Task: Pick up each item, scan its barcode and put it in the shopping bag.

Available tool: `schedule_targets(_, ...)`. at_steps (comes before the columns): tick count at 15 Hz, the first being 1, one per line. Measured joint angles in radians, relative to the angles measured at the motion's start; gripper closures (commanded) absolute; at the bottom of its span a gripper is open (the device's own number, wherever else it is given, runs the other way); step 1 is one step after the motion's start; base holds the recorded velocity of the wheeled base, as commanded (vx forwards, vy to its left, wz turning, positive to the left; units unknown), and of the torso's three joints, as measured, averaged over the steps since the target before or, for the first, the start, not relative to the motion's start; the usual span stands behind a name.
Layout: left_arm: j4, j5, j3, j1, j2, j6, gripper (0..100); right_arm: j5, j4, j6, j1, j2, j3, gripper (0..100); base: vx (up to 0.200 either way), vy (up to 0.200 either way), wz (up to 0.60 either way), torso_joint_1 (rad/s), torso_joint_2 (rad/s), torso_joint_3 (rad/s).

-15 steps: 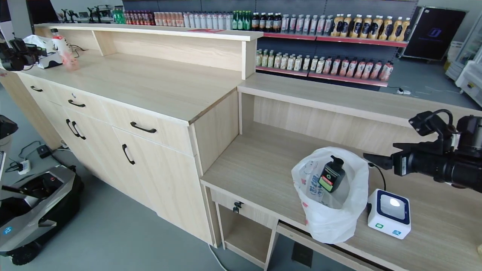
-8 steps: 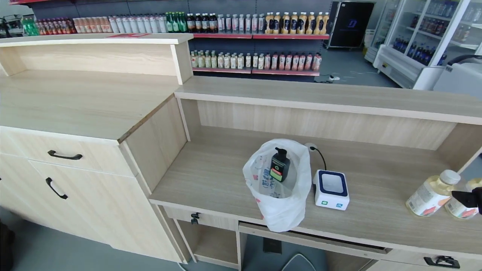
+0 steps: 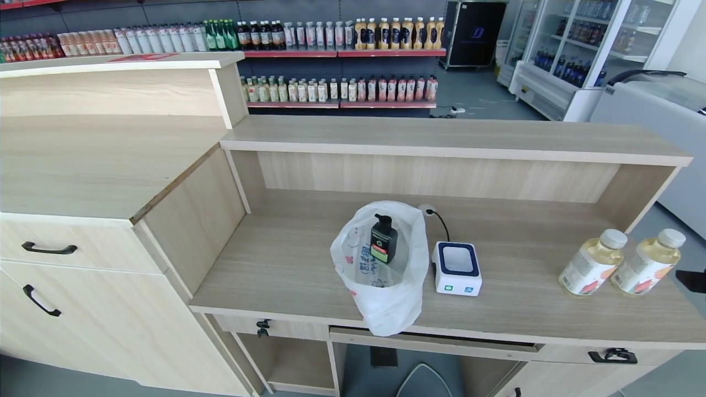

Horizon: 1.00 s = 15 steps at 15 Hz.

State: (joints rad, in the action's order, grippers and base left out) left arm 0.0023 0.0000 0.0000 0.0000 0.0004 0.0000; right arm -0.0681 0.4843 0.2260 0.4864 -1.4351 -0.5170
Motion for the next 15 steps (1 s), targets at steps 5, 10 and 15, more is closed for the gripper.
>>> schedule_targets(5,0.001,0.000,0.000,0.000,0.000,0.000,0,0.092,0.158,-0.001,0.028,-0.067,0.053,0,0.000,0.000,0.00,0.000,0.00,0.000)
schedule_targets(10,0.000,0.000,0.000,0.000,0.000,0.000,0,0.158,0.344,0.011,0.086,-0.249,0.063,0,0.000,0.000,0.00,0.000,0.00,0.000)
schedule_targets(15,0.001,0.000,0.000,0.000,0.000,0.000,0,0.196,0.497,0.017,0.082,-0.426,0.028,0,0.000,0.000,0.00,0.000,0.00,0.000)
